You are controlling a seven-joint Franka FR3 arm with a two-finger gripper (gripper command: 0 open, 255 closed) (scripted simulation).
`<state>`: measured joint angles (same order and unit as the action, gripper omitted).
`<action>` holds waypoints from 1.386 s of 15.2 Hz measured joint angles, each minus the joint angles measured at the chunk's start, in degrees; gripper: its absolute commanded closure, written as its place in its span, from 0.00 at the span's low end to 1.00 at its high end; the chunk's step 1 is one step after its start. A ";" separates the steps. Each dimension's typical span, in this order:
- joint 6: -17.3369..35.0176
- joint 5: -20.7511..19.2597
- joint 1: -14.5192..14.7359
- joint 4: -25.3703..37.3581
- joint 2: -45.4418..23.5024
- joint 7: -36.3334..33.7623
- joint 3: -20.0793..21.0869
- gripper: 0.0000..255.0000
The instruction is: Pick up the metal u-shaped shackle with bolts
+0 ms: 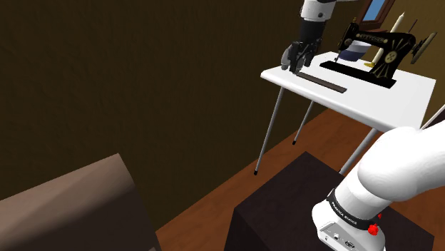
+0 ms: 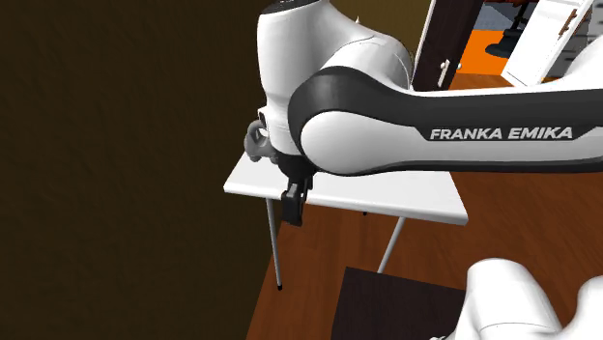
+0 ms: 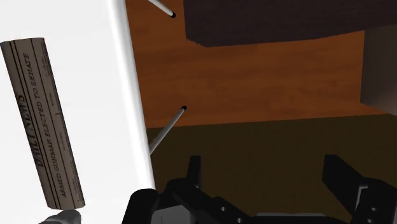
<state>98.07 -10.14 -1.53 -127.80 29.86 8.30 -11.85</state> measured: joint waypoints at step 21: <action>1.82 15.92 -8.08 44.80 -41.55 20.08 -15.43 0.00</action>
<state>99.89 5.78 -9.61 -83.00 -11.69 28.38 -27.28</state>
